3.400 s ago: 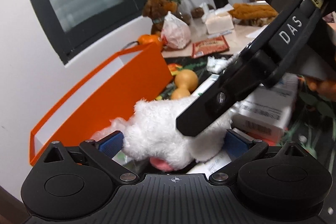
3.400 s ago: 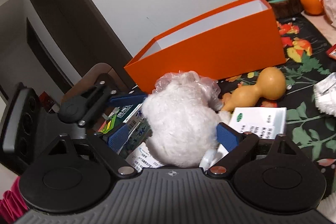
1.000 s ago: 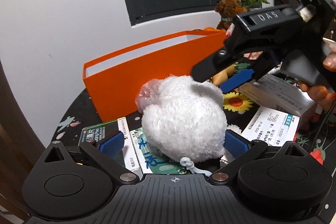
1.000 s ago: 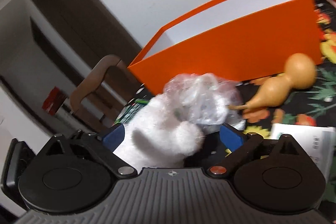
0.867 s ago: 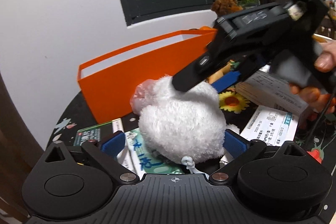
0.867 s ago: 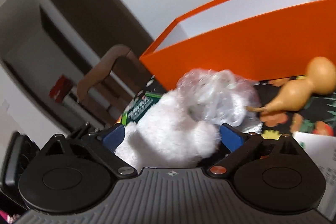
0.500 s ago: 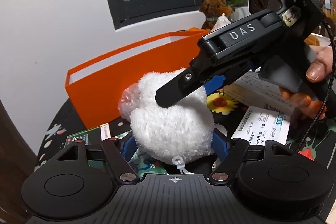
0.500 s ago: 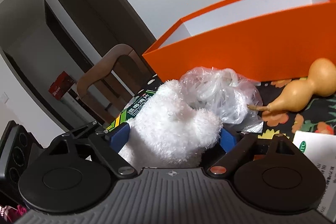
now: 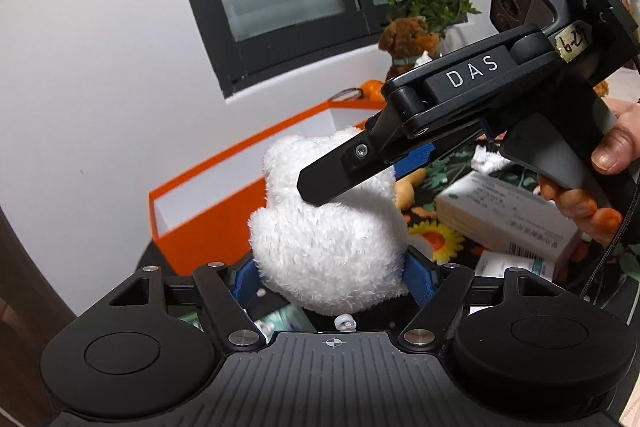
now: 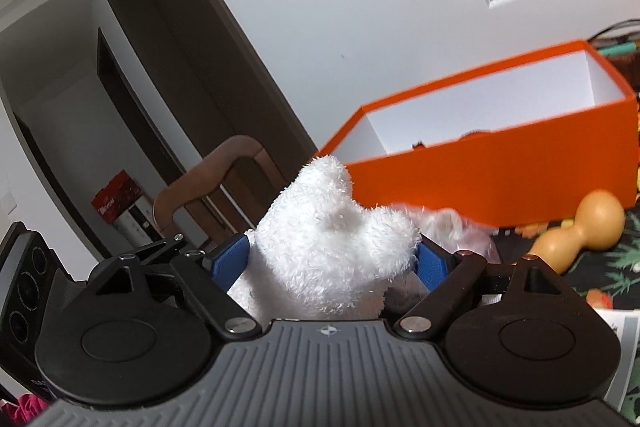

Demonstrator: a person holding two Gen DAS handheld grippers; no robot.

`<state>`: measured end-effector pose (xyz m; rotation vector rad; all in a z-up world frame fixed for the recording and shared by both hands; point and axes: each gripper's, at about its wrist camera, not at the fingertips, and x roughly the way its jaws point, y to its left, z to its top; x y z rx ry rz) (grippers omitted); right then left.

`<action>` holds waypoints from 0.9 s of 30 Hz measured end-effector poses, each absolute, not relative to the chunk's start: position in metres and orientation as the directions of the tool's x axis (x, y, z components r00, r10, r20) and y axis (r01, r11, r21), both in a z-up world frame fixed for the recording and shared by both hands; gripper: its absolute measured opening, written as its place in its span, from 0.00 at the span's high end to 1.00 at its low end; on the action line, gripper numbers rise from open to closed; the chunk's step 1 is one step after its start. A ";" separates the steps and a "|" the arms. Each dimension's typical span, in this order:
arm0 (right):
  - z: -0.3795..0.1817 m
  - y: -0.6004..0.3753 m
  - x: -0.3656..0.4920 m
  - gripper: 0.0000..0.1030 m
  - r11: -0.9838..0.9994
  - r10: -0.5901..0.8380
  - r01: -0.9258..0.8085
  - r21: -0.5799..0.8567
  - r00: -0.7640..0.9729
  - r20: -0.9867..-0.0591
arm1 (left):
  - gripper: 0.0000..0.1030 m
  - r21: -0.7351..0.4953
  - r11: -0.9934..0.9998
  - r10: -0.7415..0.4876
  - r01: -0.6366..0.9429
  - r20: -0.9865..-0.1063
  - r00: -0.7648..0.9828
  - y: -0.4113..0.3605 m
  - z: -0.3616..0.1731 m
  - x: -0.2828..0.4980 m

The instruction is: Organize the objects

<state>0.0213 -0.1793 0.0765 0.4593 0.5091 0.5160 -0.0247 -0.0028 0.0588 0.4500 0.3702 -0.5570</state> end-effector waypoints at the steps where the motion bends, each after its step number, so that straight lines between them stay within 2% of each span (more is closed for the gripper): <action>1: 0.079 -0.180 0.021 0.14 0.776 0.561 -0.343 0.528 0.758 -0.333 | 0.00 0.305 0.757 -0.420 0.577 -0.449 0.789 -0.004 0.061 -0.024; 20: 0.132 -0.201 0.073 0.16 0.808 0.481 -0.305 0.505 0.835 -0.266 | 0.00 0.394 0.744 -0.387 0.539 -0.404 0.829 -0.033 0.110 0.044; 22: 0.136 -0.203 0.083 0.17 0.817 0.464 -0.297 0.493 0.847 -0.258 | 0.00 0.376 0.754 -0.390 0.539 -0.403 0.828 -0.034 0.112 0.058; 27: 0.134 -0.208 0.110 0.16 0.843 0.409 -0.263 0.469 0.880 -0.242 | 0.00 0.221 0.845 -0.365 0.487 -0.426 0.828 -0.028 0.103 0.103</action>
